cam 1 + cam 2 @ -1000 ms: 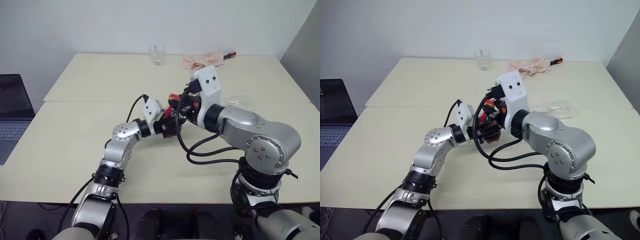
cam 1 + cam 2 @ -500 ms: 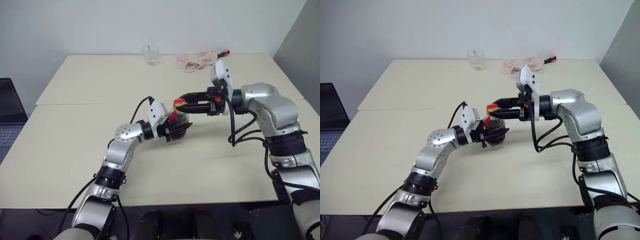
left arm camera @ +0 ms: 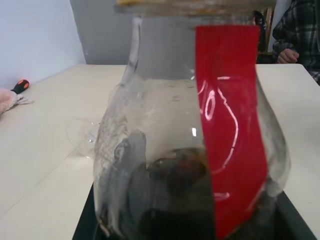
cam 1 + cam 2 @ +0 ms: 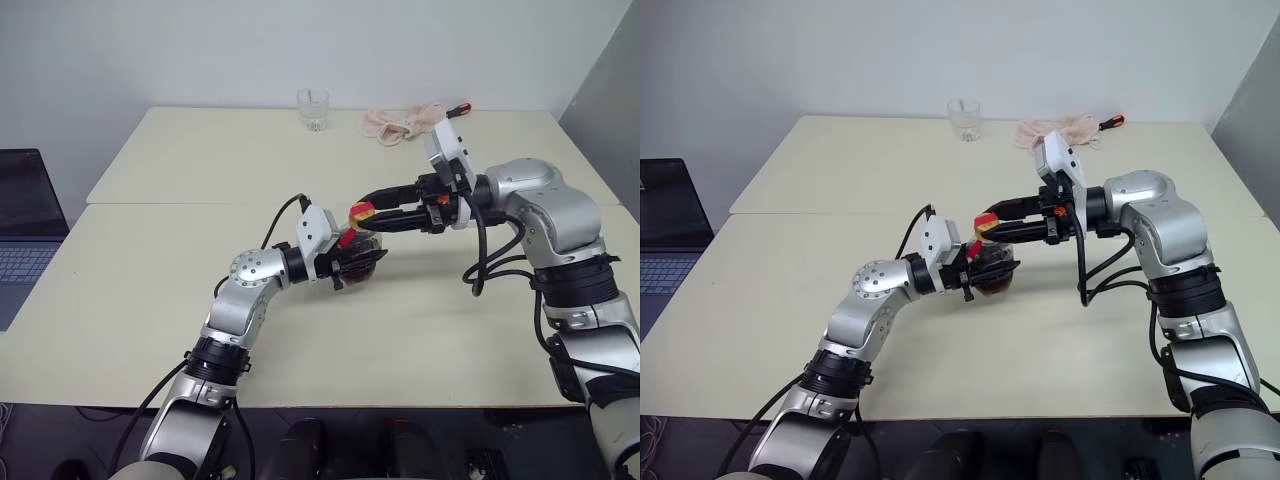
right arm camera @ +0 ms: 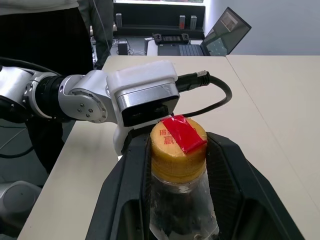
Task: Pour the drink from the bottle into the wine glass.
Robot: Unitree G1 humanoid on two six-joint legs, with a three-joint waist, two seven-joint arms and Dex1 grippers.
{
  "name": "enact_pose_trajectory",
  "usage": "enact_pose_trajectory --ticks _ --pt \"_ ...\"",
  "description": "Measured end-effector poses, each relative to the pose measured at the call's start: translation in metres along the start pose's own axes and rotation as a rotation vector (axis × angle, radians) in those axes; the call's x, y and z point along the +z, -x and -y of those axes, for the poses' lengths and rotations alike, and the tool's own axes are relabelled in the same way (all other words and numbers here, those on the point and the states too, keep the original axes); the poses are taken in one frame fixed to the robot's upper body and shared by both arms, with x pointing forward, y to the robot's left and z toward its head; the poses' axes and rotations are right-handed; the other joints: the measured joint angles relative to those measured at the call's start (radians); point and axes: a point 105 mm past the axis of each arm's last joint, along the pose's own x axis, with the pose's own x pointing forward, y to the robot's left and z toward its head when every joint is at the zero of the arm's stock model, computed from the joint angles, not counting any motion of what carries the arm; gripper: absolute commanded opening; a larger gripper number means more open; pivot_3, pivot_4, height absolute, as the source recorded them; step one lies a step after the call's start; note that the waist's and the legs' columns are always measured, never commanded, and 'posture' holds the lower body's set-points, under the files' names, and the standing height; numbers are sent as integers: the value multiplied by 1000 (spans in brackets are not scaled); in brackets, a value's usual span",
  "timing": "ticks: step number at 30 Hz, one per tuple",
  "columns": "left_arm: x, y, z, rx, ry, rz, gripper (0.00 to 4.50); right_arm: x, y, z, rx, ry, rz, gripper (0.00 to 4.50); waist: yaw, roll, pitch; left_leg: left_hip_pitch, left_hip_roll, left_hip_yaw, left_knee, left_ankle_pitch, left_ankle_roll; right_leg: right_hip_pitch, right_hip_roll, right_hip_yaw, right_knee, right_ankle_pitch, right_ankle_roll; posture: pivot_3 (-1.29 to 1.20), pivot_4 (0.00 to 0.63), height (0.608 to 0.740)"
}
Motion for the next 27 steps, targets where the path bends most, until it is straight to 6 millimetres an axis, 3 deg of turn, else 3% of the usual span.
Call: enact_pose_trajectory --ticks 6,7,13,15,19,22,27 --pt "1 2 -3 16 -1 5 1612 5 -2 -12 9 -54 23 4370 0 0 0 0 0 0 0 0 0 0 0 0 0 0 0 0 150 740" --pt "2 2 -4 19 -1 5 1605 7 -2 -15 1 -48 27 4500 0 0 0 0 0 0 0 0 0 0 0 0 0 0 0 0 150 740" --pt "-3 12 -17 90 16 -12 1582 30 11 -17 -208 37 34 4500 0 0 0 0 0 0 0 0 0 0 0 0 0 0 0 0 150 740" --pt "-3 12 -18 95 18 -9 1582 26 14 -15 -325 14 7 4500 2 0 0 0 0 -1 0 0 0 0 0 0 0 0 0 0 150 740" --pt "-8 13 -20 104 35 -22 1582 9 7 -25 -403 -78 -24 4500 3 0 0 -1 0 0 0 0 0 0 -1 0 0 0 0 0 150 740" --pt "-8 9 -19 96 42 -12 1582 18 -3 -30 -487 -99 6 4500 1 0 0 -1 0 -1 0 0 0 -1 -1 0 1 0 0 0 150 740" --pt "-6 6 -20 92 37 -5 1582 25 -9 -20 -647 -156 56 4500 1 0 0 -1 0 -1 0 0 0 -1 -1 0 1 0 0 0 150 740"
